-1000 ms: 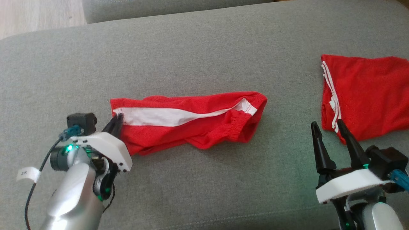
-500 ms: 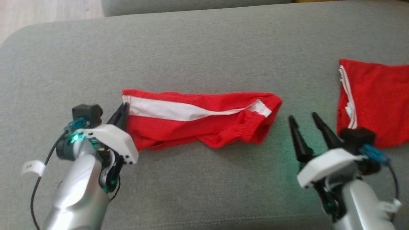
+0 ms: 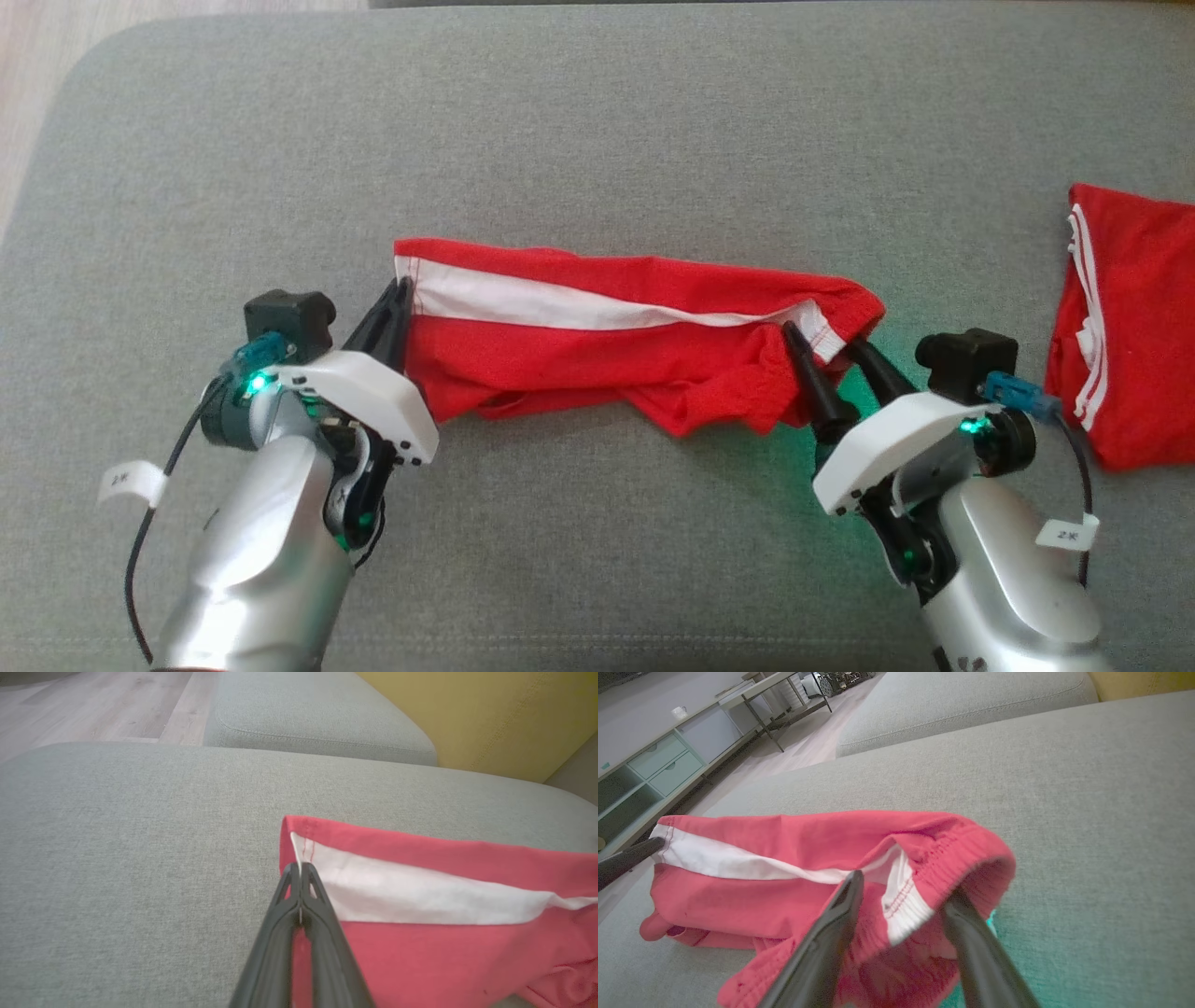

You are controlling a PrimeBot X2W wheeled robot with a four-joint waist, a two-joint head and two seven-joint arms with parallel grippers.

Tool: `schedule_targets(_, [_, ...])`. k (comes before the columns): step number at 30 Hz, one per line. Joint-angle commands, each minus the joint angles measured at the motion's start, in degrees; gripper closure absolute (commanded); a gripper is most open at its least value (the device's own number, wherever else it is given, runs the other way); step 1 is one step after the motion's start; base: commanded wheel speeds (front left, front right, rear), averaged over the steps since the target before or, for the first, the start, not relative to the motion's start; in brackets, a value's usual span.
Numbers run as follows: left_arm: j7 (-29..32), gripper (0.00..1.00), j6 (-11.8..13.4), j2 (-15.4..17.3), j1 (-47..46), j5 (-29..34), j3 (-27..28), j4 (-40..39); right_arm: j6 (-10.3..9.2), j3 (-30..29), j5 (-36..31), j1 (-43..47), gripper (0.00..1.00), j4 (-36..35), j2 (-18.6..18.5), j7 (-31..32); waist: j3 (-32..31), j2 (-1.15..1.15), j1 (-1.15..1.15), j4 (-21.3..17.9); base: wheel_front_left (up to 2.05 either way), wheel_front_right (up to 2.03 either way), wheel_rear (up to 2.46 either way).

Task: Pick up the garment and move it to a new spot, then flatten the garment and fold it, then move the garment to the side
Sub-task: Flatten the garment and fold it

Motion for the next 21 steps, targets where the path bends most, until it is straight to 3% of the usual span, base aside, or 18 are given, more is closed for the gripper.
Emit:
schedule_targets(1, [-1.3, 1.0, 0.0, 1.1, -3.0, 0.2, 1.5, -1.4, -0.04, 1.7, 0.5, -2.3, 1.0, -1.5, 0.5, -1.0, 0.0, 0.0, 0.0, 0.0, 0.0, 0.0, 0.0])
schedule_targets(10, [-5.0, 1.0, 1.6, 3.1, -2.9, 0.4, 3.4, -6.6, -0.04, 2.1, -0.1, -2.5, 1.0, -7.1, -3.3, -2.9, -1.7, 0.0, 0.0, -1.3, 0.0, 0.0, 0.0])
schedule_targets(21, [-3.5, 1.0, 4.8, 7.9, -2.8, 1.5, 6.3, -29.6, -0.04, -1.6, 2.1, -4.8, 1.0, -27.2, -13.1, 1.9, -8.5, 0.0, 0.0, -3.2, 0.0, 0.0, 0.0])
